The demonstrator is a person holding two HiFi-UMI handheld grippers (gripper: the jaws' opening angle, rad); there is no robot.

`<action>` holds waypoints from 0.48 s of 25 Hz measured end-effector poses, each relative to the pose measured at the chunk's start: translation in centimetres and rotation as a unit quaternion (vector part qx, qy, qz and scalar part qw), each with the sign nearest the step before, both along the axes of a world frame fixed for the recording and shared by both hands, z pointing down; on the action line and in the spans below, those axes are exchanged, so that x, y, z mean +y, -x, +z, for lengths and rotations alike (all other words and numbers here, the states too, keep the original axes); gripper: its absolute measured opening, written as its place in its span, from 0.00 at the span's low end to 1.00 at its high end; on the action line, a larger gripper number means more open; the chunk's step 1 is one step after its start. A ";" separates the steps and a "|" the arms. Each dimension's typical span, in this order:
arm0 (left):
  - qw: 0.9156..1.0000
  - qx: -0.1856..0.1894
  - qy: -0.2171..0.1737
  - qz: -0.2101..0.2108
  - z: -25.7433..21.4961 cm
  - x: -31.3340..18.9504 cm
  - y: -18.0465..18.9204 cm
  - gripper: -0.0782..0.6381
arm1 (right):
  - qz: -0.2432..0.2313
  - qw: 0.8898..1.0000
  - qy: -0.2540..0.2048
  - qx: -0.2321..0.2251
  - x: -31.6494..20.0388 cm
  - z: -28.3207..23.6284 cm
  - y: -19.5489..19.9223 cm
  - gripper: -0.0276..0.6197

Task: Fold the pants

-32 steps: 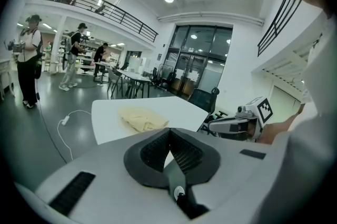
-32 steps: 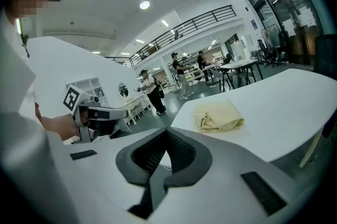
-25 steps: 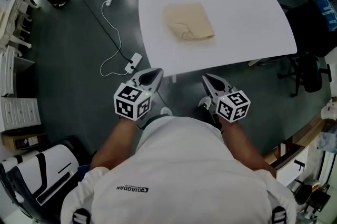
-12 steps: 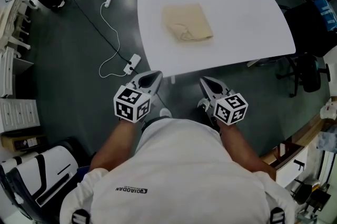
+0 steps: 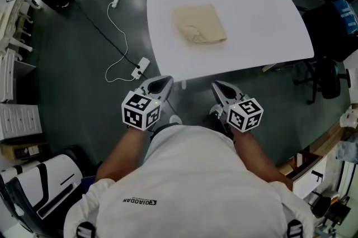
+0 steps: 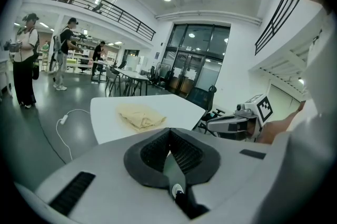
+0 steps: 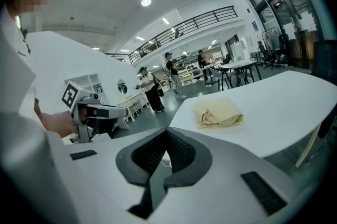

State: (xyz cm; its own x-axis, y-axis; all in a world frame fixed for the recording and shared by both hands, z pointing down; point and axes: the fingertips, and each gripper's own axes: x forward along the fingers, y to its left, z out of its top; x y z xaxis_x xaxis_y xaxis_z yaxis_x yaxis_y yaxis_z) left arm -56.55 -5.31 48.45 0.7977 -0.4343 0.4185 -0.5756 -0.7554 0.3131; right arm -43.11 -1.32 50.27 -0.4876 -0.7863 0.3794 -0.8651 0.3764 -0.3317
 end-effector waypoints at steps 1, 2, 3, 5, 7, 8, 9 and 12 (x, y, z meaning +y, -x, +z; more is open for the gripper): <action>1.000 0.000 0.000 -0.001 0.0 0.0 0.1 0.15 | -0.001 1.000 0.000 0.001 0.0 0.0 0.1 0.07; 1.000 0.001 0.000 -0.003 0.0 0.0 0.2 0.15 | -0.002 1.000 0.001 0.002 0.0 0.0 0.2 0.07; 1.000 0.001 0.000 -0.004 0.0 0.0 0.4 0.15 | -0.003 1.000 0.000 0.003 0.1 0.0 0.3 0.07; 1.000 0.002 0.000 -0.006 0.0 0.1 0.6 0.15 | -0.004 1.000 0.000 0.005 0.2 -0.1 0.4 0.07; 1.000 0.002 0.000 -0.006 0.0 0.2 0.6 0.15 | -0.005 1.000 0.000 0.006 0.2 -0.1 0.4 0.07; 1.000 0.003 0.000 -0.007 -0.1 0.2 0.6 0.15 | -0.005 1.000 0.000 0.006 0.1 -0.1 0.4 0.07; 1.000 0.003 0.000 -0.008 -0.1 0.1 0.7 0.15 | -0.006 1.000 0.000 0.007 0.1 -0.2 0.4 0.07; 1.000 0.003 0.000 -0.009 0.0 0.2 0.7 0.15 | -0.007 1.000 -0.001 0.007 0.1 -0.1 0.4 0.07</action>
State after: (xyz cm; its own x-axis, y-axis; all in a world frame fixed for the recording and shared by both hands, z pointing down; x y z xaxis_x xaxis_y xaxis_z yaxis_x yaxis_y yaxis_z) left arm -57.25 -5.10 48.48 0.7922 -0.4480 0.4143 -0.5870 -0.7452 0.3166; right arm -43.56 -1.23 50.16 -0.4921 -0.7803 0.3860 -0.8649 0.3880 -0.3184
